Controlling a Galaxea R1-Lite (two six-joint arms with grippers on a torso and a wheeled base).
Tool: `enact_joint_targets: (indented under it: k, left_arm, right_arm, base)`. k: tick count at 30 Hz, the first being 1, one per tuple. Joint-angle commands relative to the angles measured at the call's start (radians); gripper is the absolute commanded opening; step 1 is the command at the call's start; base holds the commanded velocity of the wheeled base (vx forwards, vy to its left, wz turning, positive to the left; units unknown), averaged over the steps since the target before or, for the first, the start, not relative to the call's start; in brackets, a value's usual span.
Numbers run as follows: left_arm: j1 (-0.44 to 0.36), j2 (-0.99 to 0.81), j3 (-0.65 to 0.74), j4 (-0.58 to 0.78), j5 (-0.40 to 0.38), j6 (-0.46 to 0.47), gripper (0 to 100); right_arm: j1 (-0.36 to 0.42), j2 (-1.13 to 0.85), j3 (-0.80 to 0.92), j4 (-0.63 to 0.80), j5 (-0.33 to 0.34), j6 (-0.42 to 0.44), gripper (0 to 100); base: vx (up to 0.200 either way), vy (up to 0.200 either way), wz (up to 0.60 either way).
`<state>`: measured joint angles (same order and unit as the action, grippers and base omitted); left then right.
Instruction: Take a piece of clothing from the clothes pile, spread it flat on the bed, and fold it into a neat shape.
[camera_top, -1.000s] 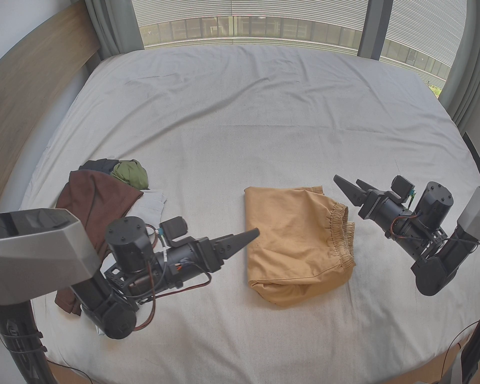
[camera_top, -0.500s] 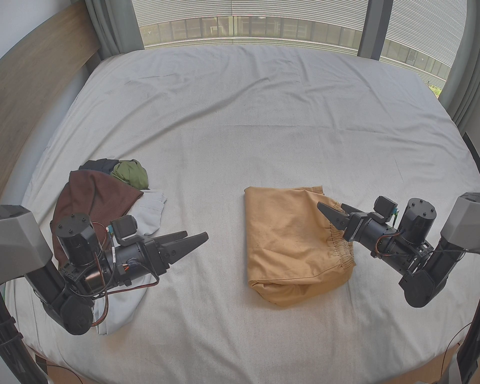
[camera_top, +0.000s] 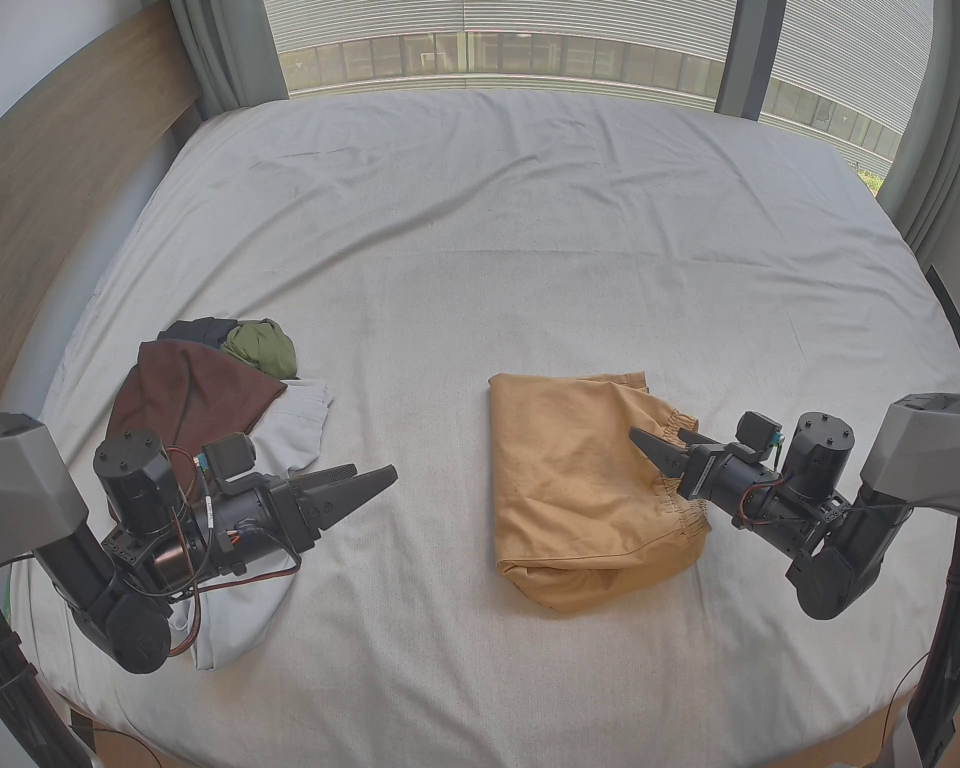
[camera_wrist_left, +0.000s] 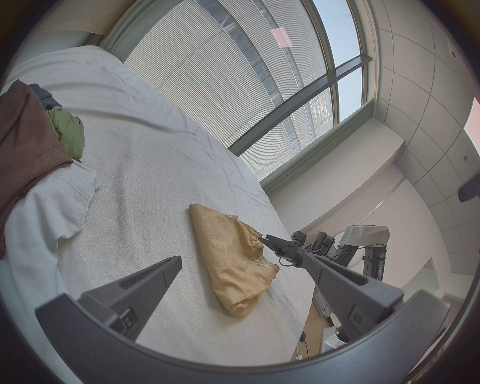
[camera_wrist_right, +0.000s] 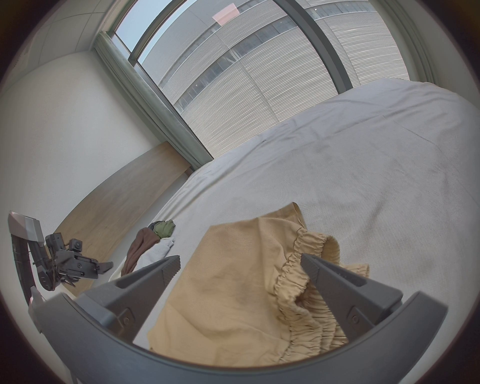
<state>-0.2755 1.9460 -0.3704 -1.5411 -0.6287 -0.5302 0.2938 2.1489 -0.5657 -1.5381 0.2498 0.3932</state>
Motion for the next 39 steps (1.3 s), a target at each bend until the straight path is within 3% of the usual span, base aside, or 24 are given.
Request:
enact_joint_targets:
  k: [1, 13, 25, 36, 39]
  left_arm:
    - [-0.001, -0.002, 0.001, -0.001, 0.0, -0.001, 100]
    - [-0.005, 0.004, 0.005, -0.001, 0.001, 0.001, 100]
    - [-0.007, 0.005, 0.005, -0.001, 0.003, 0.001, 100]
    - [-0.004, 0.004, 0.007, -0.001, 0.003, 0.006, 100]
    - [0.001, 0.011, 0.016, -0.001, 0.004, 0.052, 100]
  right_arm:
    - [-0.016, 0.051, -0.006, 0.001, 0.0, 0.0, 100]
    - [-0.079, 0.123, -0.043, 0.001, 0.0, -0.002, 100]
    - [-0.073, 0.081, -0.037, 0.001, 0.0, -0.004, 100]
    - [-0.068, -0.072, 0.052, 0.05, 0.003, -0.054, 100]
    - [-0.073, -0.083, 0.083, 0.107, 0.003, -0.12, 100]
  base:
    - [0.0, 0.0, 0.0]
    - [0.0, 0.0, 0.0]
    - [0.0, 0.0, 0.0]
    - [0.0, 0.0, 0.0]
    - [0.0, 0.0, 0.0]
